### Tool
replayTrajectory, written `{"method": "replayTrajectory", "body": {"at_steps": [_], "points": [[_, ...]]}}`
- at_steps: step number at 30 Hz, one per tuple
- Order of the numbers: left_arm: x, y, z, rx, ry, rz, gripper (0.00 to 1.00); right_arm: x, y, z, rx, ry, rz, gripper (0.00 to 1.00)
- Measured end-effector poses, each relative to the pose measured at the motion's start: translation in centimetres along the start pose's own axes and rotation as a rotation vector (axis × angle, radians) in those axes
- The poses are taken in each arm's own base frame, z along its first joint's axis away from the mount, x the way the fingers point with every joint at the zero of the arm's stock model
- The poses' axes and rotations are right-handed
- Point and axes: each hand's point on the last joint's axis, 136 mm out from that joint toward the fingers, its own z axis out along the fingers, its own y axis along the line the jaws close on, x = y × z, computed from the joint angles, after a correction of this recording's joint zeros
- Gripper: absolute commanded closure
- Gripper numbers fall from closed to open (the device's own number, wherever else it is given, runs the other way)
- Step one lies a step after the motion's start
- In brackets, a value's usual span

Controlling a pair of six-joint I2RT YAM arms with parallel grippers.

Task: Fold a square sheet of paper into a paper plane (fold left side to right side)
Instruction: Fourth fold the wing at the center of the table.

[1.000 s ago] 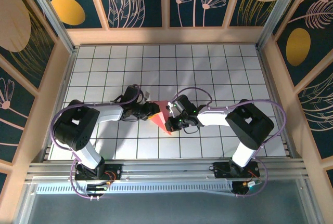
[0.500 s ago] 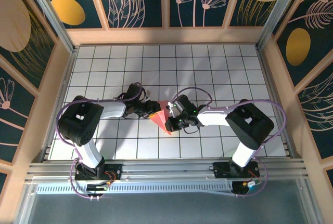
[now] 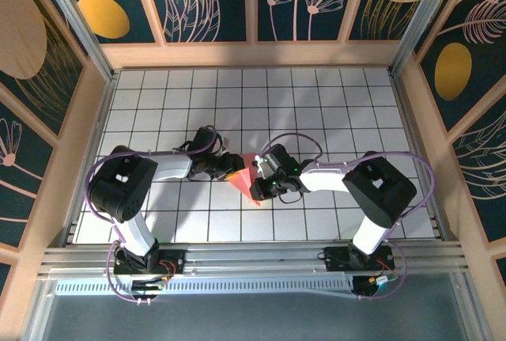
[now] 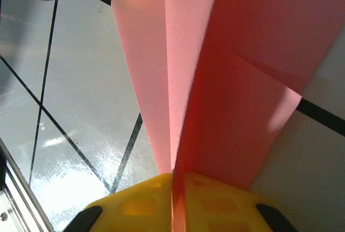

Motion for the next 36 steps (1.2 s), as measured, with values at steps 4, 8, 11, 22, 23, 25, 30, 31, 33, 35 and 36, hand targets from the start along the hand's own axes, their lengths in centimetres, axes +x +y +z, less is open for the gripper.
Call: {"method": "replayTrajectory", "body": {"at_steps": [4,8,11,22,23,25,30,31,33,35,36], "points": [[0.0,0.0,0.0,0.0,0.0,0.0,0.58,-0.3,0.4,-0.4,-0.011,-0.01,-0.004,0.78],[0.0,0.0,0.0,0.0,0.0,0.0,0.58,-1.1,1.1,-1.4,-0.03,-0.046,-0.013,0.68],[0.0,0.0,0.0,0.0,0.0,0.0,0.58,-2.2,1.5,-2.7,-0.045,-0.089,-0.011,0.59],[0.0,0.0,0.0,0.0,0.0,0.003,0.58,-5.1,0.2,-5.1,-0.139,-0.219,0.106,0.57],[0.0,0.0,0.0,0.0,0.0,0.003,0.58,-5.1,0.1,-4.7,-0.145,-0.214,0.117,0.57],[0.0,0.0,0.0,0.0,0.0,0.003,0.58,-5.0,-0.2,-4.1,-0.151,-0.202,0.133,0.57],[0.0,0.0,0.0,0.0,0.0,0.003,0.58,-4.9,-0.3,-3.0,-0.169,-0.187,0.158,0.59],[0.0,0.0,0.0,0.0,0.0,0.003,0.58,-4.9,-0.2,-2.8,-0.176,-0.183,0.161,0.59],[0.0,0.0,0.0,0.0,0.0,0.003,0.58,-4.9,-0.1,-2.5,-0.184,-0.179,0.159,0.61],[0.0,0.0,0.0,0.0,0.0,0.003,0.58,-5.0,0.0,-2.2,-0.19,-0.176,0.156,0.62],[0.0,0.0,0.0,0.0,0.0,0.003,0.58,-5.0,0.1,-2.1,-0.192,-0.175,0.156,0.63]]}}
